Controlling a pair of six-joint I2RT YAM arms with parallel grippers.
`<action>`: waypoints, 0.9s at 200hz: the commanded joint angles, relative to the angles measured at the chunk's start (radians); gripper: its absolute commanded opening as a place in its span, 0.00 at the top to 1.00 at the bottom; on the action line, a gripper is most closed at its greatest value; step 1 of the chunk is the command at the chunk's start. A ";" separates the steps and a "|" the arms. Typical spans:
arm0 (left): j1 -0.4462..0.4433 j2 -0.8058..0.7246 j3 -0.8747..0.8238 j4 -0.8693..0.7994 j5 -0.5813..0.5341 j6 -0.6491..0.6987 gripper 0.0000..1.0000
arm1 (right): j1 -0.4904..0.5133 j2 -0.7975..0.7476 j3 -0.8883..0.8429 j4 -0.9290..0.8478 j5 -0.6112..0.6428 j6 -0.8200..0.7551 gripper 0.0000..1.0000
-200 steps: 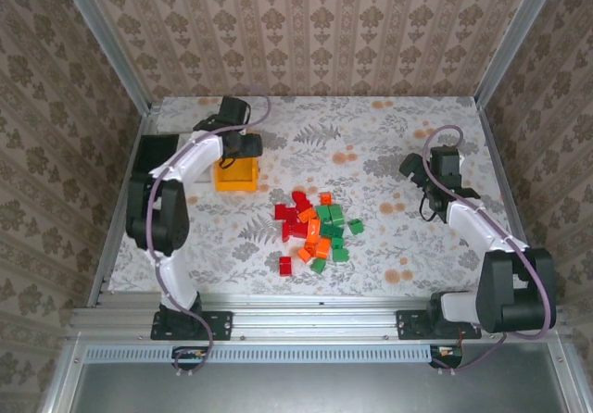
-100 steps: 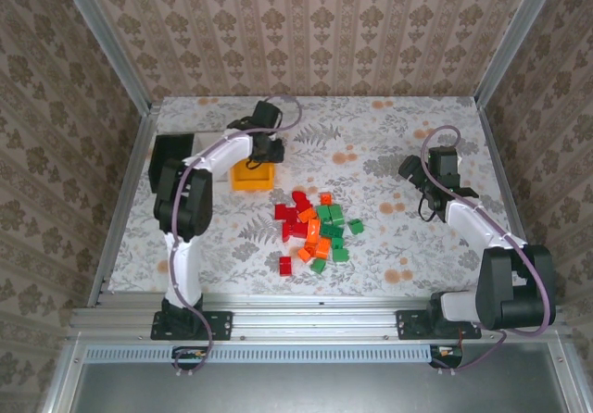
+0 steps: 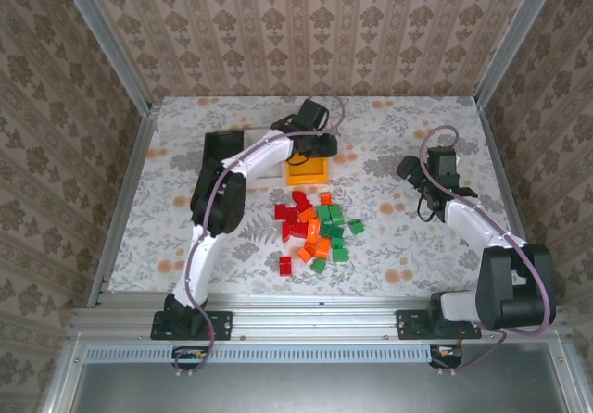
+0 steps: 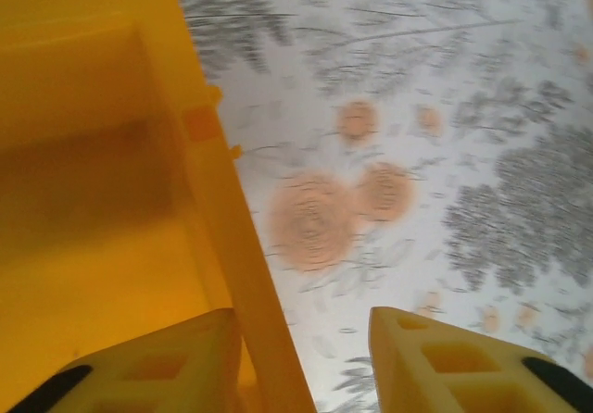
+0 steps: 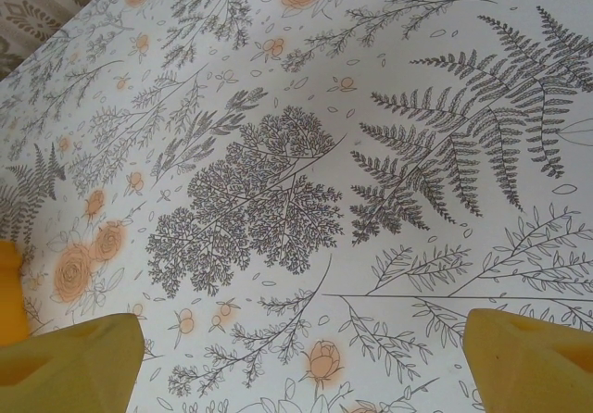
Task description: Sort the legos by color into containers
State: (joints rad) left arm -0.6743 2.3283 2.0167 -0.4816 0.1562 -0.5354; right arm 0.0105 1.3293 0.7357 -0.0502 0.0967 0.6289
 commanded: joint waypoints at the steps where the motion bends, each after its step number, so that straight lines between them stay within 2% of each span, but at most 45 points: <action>1: -0.042 -0.018 0.073 0.037 0.114 0.011 0.51 | 0.010 0.010 0.020 0.017 -0.003 -0.011 0.09; 22: -0.053 -0.073 0.069 0.054 0.161 0.043 0.39 | 0.033 0.021 0.035 0.017 -0.012 -0.038 0.09; 31: -0.051 -0.105 0.055 0.061 0.170 0.053 0.29 | 0.056 0.032 0.050 0.012 -0.019 -0.062 0.09; 46: -0.042 -0.175 0.014 0.066 0.183 0.081 0.20 | 0.115 0.055 0.088 -0.007 -0.026 -0.109 0.07; 67: -0.011 -0.303 -0.089 0.055 0.146 0.112 0.06 | 0.213 0.132 0.168 -0.045 -0.066 -0.166 0.05; 86: 0.056 -0.431 -0.208 0.022 0.066 0.103 0.05 | 0.303 0.207 0.254 -0.071 -0.070 -0.184 0.04; 97: 0.112 -0.506 -0.296 0.012 0.035 0.054 0.05 | 0.341 0.255 0.303 -0.071 -0.029 -0.167 0.04; 126: 0.262 -0.692 -0.501 0.026 0.070 -0.059 0.06 | 0.376 0.405 0.454 -0.115 -0.011 -0.153 0.08; 151: 0.308 -0.811 -0.580 -0.015 0.028 -0.050 0.05 | 0.385 0.516 0.572 -0.179 0.019 -0.163 0.26; 180: 0.339 -0.855 -0.590 -0.077 0.022 -0.021 0.05 | 0.391 0.588 0.634 -0.228 0.052 -0.185 0.46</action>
State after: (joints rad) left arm -0.3458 1.5150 1.4319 -0.4953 0.1886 -0.5613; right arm 0.3939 1.8721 1.3197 -0.1886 0.0963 0.4709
